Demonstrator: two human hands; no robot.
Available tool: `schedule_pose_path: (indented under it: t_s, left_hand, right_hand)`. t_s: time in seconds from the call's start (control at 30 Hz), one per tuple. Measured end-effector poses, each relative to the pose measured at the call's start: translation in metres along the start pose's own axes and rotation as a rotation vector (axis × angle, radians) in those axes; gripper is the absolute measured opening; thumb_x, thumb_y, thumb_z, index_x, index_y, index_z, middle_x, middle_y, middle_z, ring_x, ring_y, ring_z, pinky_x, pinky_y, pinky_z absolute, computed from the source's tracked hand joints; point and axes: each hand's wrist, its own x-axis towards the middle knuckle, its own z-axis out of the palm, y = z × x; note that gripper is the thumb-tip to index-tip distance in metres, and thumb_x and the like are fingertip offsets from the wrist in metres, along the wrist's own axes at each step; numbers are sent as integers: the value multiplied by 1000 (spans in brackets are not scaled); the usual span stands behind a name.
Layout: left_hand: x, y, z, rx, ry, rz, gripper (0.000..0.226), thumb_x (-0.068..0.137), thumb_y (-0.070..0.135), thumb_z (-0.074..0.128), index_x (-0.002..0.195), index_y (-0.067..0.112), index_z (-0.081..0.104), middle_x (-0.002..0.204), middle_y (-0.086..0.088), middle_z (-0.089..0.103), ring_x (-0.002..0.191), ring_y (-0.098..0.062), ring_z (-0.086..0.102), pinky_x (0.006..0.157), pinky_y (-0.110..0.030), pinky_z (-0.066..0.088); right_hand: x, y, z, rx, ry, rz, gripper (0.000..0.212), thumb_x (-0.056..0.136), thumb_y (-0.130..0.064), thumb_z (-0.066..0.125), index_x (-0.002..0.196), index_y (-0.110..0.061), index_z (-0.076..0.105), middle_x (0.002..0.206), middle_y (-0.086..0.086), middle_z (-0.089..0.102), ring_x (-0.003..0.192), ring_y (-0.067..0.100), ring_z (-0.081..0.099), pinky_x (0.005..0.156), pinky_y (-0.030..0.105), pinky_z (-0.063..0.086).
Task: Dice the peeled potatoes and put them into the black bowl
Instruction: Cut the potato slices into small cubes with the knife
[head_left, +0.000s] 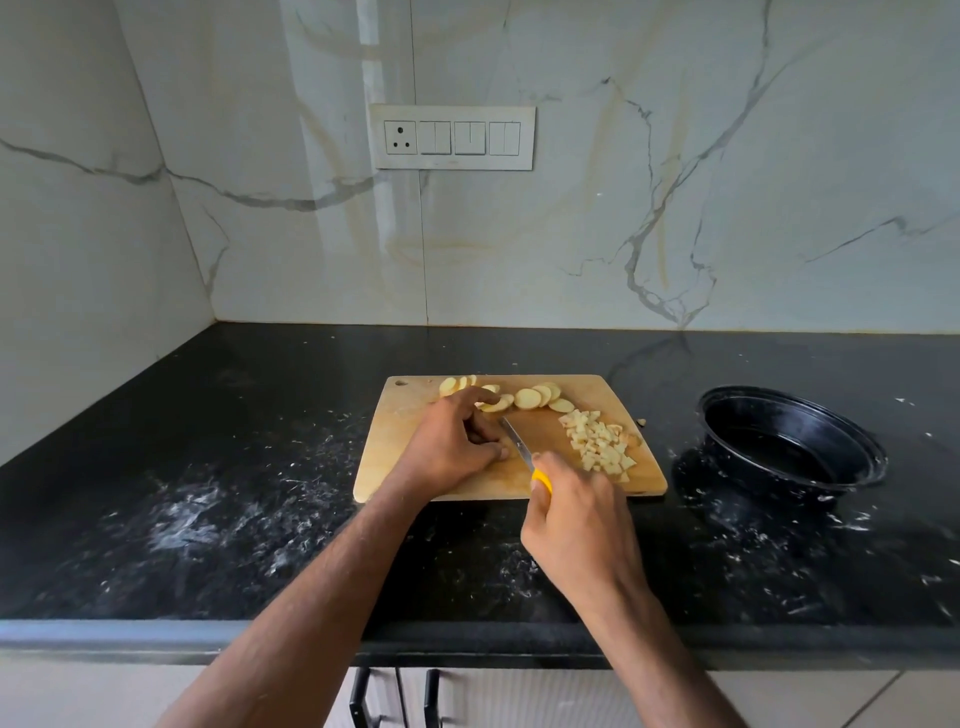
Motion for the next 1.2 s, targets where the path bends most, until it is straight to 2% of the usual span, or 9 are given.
schedule_pose_path:
  t_s: [0.17,0.3,0.43,0.57,0.7,0.87,1.0,1.07,1.2]
  left_hand:
    - [0,2,0,-2,4,1,62,70,11,90,124,19,62,75,9,73,74,1,66,70,-10,49]
    - [0,1,-1,-7,-13,14,57,71,9,89,122,16,65,71,12,72,71,6,66,69,-6,45]
    - [1,0,-1,2,-22,19,56,72,11,89,123,18,66,72,10,73,72,4,66,69,-6,45]
    - [2,-2,0,16,-30,46,54,73,9,88,122,19,68,72,8,73,69,5,64,68,-7,42]
    - [3,-2,0,55,-61,109,47,78,5,83,120,21,72,77,9,71,69,4,61,70,-9,42]
    - [5,-4,0,78,-80,142,26,79,4,82,99,19,80,91,12,71,85,-2,66,83,-21,53]
    - [7,-7,0,93,-94,126,24,81,8,82,100,21,80,98,9,73,91,-4,65,88,-25,55]
    - [7,-7,1,101,-92,126,22,81,10,82,99,23,79,98,10,73,93,-4,65,89,-26,55]
    - [5,-5,1,104,-91,113,20,82,14,82,99,24,78,98,11,71,93,-4,64,88,-25,55]
  right_hand:
    - [-1,-2,-2,10,-67,5,21,97,-26,54,116,-24,62,78,0,65,62,15,47,54,22,37]
    - [1,-5,-5,39,-106,-4,26,97,-25,55,122,-23,62,80,-2,66,62,10,47,53,14,30]
    - [5,-6,-7,39,-135,2,24,97,-24,57,120,-22,63,74,-7,55,58,10,46,49,12,28]
    - [11,-13,-4,-10,-183,-7,29,96,-22,56,125,-22,58,85,-1,61,74,16,58,62,25,48]
    - [11,-13,-5,5,-194,-4,29,97,-20,57,126,-21,59,90,1,67,79,16,63,68,27,55]
    - [0,-8,-13,35,-202,-2,27,99,-23,54,125,-24,59,87,-2,61,76,13,54,64,22,49]
    - [-16,-2,-26,31,-203,-21,25,100,-26,53,124,-26,58,81,-7,49,65,12,44,52,17,35]
    - [-21,1,-32,33,-205,-28,27,100,-27,54,126,-27,58,85,-7,55,64,11,42,53,17,37]
    - [-28,8,-36,51,-201,33,23,94,-26,59,117,-28,64,87,-1,68,76,17,60,62,27,49]
